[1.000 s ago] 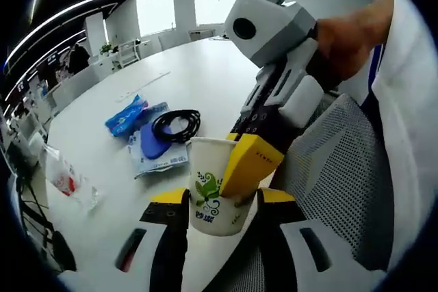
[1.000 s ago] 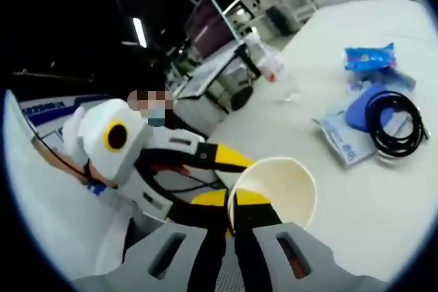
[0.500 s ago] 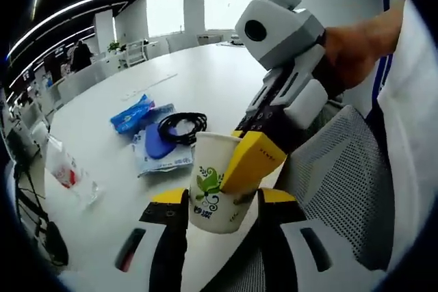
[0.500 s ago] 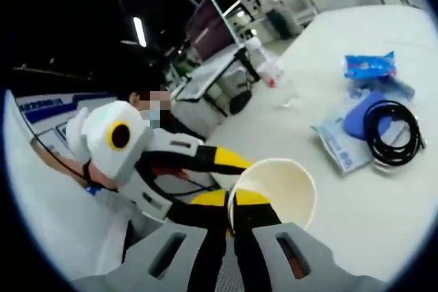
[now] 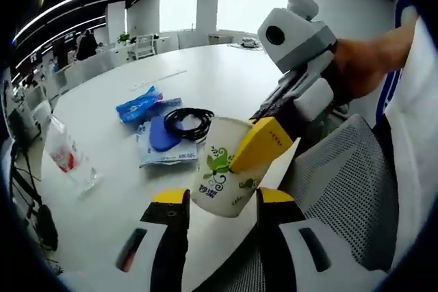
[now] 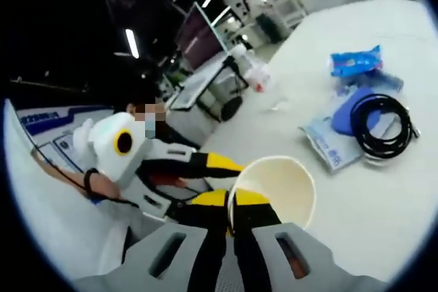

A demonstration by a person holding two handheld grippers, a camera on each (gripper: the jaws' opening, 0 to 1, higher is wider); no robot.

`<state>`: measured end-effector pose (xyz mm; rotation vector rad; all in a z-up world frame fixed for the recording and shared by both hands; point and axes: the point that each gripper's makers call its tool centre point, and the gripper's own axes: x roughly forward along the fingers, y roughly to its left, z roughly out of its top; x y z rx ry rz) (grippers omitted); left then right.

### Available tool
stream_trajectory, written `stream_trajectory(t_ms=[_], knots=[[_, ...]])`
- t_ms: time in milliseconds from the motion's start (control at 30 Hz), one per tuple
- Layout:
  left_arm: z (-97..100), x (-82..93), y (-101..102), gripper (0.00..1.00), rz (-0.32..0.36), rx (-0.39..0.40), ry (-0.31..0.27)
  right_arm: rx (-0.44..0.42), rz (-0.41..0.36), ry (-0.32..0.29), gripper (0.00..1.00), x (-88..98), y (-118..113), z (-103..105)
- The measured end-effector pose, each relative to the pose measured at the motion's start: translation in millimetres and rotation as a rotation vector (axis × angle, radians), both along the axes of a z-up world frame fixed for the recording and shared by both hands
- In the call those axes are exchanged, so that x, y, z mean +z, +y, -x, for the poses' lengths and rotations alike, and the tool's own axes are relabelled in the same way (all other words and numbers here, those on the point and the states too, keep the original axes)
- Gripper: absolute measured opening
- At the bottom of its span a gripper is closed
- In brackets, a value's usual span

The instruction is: Arrange the tabletop items into an orderly group along one side of the table until the central work area is clear of visible clutter.

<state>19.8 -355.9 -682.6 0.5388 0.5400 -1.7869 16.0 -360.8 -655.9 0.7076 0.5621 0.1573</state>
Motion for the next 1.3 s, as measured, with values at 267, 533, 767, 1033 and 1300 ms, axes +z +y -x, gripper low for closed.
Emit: stream_trajectory(t_ms=[267,533,767,1033,1300], knots=[[-24.6,-0.3,-3,0.38,0.024,0.15,0.052,-0.027,0.018,0.01,0.0,1.4,-18,-5],[-55.4,-1.9,4,0.38,0.042,0.313,0.102,-0.042,0.044,0.02,0.0,3.0,-34,-15],[-67.8,-5.9,13,0.38,0.035,0.348,0.086,0.015,0.086,0.039,0.0,0.5,-38,-22],[-67.7,-3.3,13,0.38,0.049,0.364,0.096,0.082,0.152,0.061,0.0,1.5,-54,-45],[-68.6,-1.5,14,0.37,0.057,0.374,0.09,0.185,0.26,0.087,0.0,-3.2,-66,-73]])
